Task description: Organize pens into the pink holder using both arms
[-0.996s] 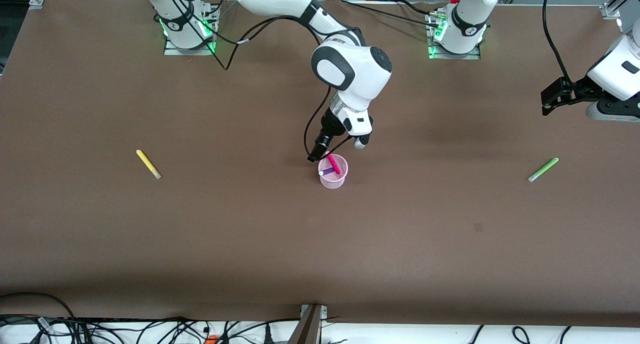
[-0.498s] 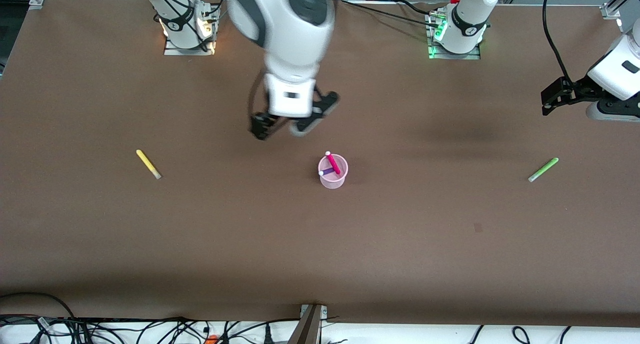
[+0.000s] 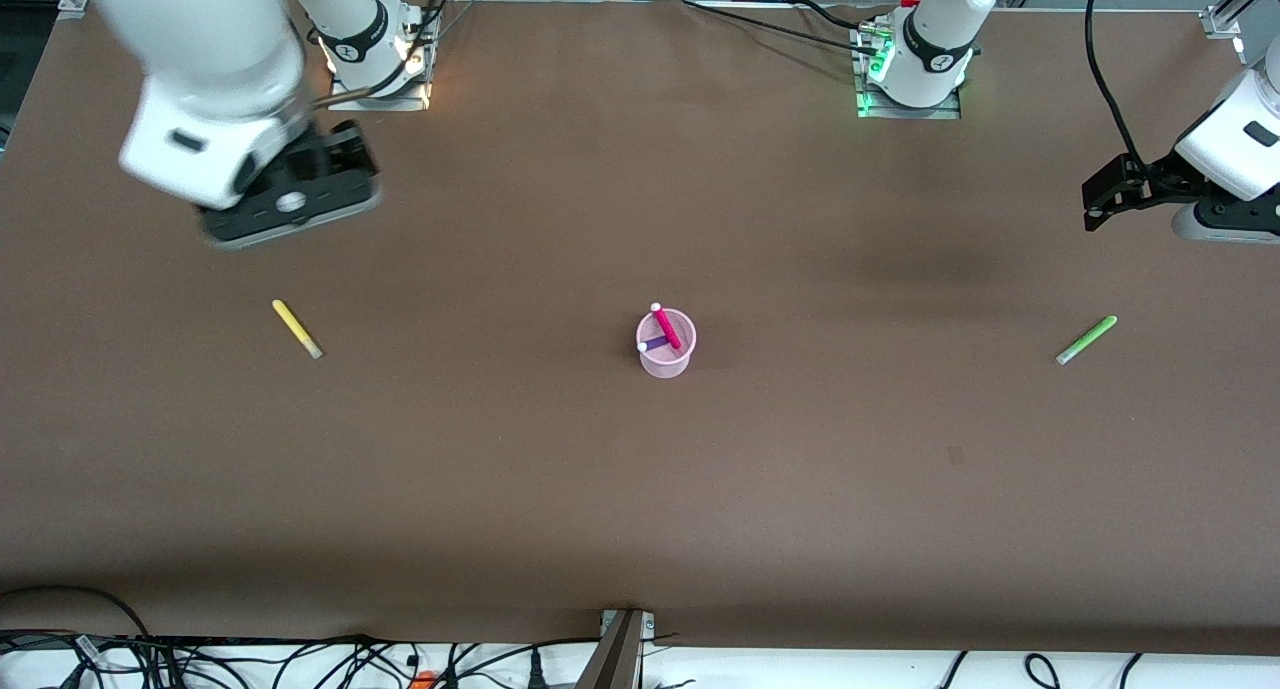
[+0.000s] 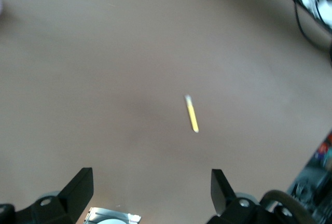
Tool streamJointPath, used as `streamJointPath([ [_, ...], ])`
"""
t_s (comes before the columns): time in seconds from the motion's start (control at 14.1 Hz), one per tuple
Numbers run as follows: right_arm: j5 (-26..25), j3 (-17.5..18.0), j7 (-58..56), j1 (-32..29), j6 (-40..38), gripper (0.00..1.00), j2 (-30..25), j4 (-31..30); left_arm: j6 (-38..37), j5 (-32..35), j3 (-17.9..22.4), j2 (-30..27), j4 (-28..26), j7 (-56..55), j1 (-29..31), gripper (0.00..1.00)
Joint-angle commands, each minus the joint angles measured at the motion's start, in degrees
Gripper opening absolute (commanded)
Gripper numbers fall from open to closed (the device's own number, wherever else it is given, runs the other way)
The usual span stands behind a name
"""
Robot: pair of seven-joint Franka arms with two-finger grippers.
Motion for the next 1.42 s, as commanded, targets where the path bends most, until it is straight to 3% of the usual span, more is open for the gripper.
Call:
streamJointPath([
  [0.0,6.1,-9.6,0.5,0.5,0.5,1.0,-1.2,-3.8,-0.9,-0.9,0.1,0.2,1.1,0.0,-0.1,1.0],
  [0.21,12.0,-14.8,0.4,-1.6,0.7,1.0,-1.1,-8.0,-0.9,-0.9,0.1,0.2,1.1,-0.1,-0.1,1.0],
  [0.43,17.1,-15.6,0.1,-4.9,2.7,1.0,-1.5,-13.1,-0.9,-0.9,0.1,0.2,1.1,0.0,0.0,1.0],
  [0.64,17.3,-17.0,-0.3,-5.2,5.1,1.0,-2.0,-16.2,-0.9,-0.9,0.1,0.2,1.1,0.0,0.0,1.0],
  [0.78,17.3,-17.0,-0.3,-5.2,5.6,1.0,-1.9,-16.8,-0.9,-0.9,0.1,0.2,1.1,0.0,-0.1,1.0],
  [1.07,17.3,-16.8,-0.3,-5.1,14.7,1.0,-7.0,-28.7,-0.9,-0.9,0.1,0.2,1.1,0.0,0.0,1.0],
  [1.21,17.2,-16.5,-0.2,-5.4,15.1,1.0,-7.3,-29.6,-0.9,-0.9,0.1,0.3,1.1,0.0,0.0,1.0],
  [1.28,17.2,-14.9,0.2,-7.3,15.1,1.0,-7.1,-29.6,-0.9,-0.9,0.1,0.2,1.1,0.0,-0.1,1.0],
  [1.35,17.1,-10.4,0.6,-11.3,15.1,1.0,-7.3,-29.5,-0.9,-0.9,0.1,0.2,1.1,0.0,0.0,1.0],
])
